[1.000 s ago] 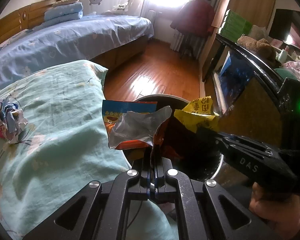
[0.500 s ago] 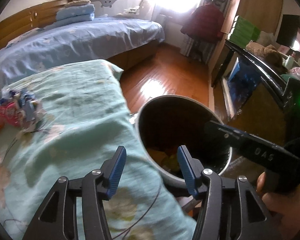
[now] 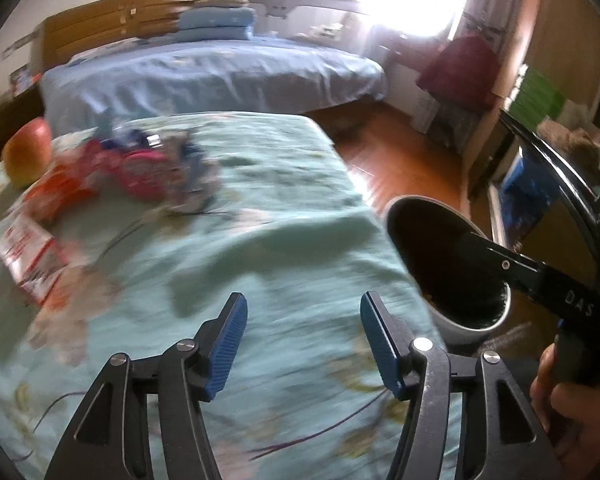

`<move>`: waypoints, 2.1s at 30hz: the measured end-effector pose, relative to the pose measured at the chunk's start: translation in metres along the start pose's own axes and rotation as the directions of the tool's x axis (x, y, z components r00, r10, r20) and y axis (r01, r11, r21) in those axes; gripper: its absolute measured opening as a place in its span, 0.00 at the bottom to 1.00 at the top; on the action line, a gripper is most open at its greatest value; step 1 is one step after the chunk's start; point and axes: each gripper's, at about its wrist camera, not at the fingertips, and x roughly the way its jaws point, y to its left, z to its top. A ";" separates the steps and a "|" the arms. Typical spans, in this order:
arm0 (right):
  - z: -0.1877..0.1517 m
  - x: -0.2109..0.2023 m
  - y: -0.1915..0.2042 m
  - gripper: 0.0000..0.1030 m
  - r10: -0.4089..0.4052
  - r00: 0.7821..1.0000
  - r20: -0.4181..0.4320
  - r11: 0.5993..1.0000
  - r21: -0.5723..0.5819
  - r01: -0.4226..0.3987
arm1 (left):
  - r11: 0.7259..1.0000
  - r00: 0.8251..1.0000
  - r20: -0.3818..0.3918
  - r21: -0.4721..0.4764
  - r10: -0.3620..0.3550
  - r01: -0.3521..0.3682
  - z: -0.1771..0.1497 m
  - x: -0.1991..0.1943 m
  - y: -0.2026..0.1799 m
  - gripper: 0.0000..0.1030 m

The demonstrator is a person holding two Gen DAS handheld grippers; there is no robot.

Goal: Collect trash
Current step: 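Grasp the white-and-red milk carton with the left tool while the right tool grasps a crumpled printed wrapper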

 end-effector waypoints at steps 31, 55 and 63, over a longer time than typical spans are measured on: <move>0.002 0.088 0.125 0.76 0.177 0.975 -0.138 0.968 -0.156 -0.197 | 0.868 0.950 -0.036 -0.396 0.310 -0.298 0.001 -0.040 0.148 0.79; 0.023 0.156 0.155 0.31 0.125 0.975 -0.184 0.964 -0.211 -0.164 | 0.835 0.900 -0.101 -0.342 0.423 -0.431 0.035 0.010 0.159 0.48; 0.013 0.131 0.145 0.23 0.137 0.976 -0.168 0.964 -0.203 -0.170 | 0.889 0.936 -0.065 -0.296 0.345 -0.348 0.016 -0.007 0.144 0.47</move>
